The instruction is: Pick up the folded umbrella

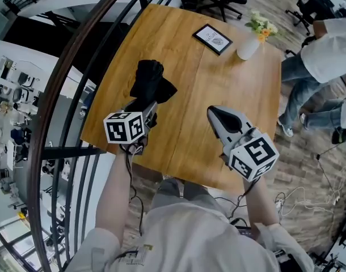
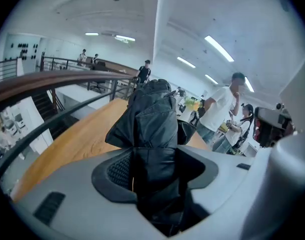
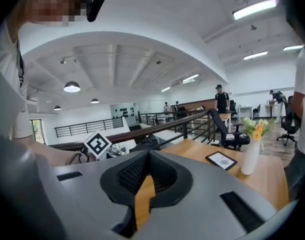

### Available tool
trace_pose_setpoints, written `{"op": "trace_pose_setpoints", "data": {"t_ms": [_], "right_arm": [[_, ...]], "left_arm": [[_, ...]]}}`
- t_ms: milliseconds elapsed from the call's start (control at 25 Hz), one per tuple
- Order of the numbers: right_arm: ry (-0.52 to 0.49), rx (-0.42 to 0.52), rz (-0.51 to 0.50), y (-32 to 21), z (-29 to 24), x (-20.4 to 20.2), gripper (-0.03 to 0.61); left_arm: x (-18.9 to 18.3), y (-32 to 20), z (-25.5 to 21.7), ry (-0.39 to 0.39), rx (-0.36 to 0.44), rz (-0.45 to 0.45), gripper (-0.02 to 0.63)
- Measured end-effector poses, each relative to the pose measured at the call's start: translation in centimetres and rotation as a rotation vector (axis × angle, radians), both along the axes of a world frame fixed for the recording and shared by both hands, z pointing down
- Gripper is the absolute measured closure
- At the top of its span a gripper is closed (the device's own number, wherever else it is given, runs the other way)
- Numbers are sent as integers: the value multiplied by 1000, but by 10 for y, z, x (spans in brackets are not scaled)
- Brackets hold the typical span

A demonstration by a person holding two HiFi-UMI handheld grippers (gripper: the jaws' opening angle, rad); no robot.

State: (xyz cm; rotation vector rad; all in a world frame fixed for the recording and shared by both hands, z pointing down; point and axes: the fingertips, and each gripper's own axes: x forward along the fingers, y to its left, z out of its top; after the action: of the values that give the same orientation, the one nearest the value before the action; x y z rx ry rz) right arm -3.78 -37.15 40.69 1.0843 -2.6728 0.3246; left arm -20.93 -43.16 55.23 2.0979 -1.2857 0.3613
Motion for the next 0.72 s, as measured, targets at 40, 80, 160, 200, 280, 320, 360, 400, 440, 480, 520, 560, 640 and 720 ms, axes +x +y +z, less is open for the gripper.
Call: {"op": "trace_pose_setpoints", "data": {"t_ms": [40,80,160,200,280,320,360,400,440,480,520,560,640,720], "right_arm": [[-12,23,5,4,-15,1,551],[-29,43,7,9,-31,2,551],[-62,84,9,19,-61,4,551],[-73,109,11,23,-76,6,551],[-89,161,16,33,-104,12,551],[-95,185,18,39,-116,14,551],[-103,207,19,46,-128,16,551],[-109,229,20,52,-138,17,551],[-114,249,20,58,-148,19,551],[-119,267,19,64,-156,20,551],[-124,282,19,69,-164,22,551],[-128,295,19,74,-170,24,551],[-133,317,24,84,-182,29,551],[-133,334,32,90,-192,35,551]], "left_arm": [[-3,3,-22,-3,47,2,356],[-6,8,-44,-7,92,1,356],[-12,16,-89,-14,178,-6,356],[-13,19,-110,-18,218,-8,356],[-13,28,-147,-29,294,-8,356],[-13,34,-164,-36,331,-9,356],[-14,41,-180,-39,368,-10,356],[-15,49,-197,-37,405,-12,356],[-16,55,-212,-31,440,-15,356],[-17,62,-226,-24,471,-19,356],[-18,69,-239,-20,501,-23,356],[-19,77,-251,-18,529,-28,356],[-21,95,-276,-12,582,-42,356],[-21,110,-299,-10,633,-52,356]]}}
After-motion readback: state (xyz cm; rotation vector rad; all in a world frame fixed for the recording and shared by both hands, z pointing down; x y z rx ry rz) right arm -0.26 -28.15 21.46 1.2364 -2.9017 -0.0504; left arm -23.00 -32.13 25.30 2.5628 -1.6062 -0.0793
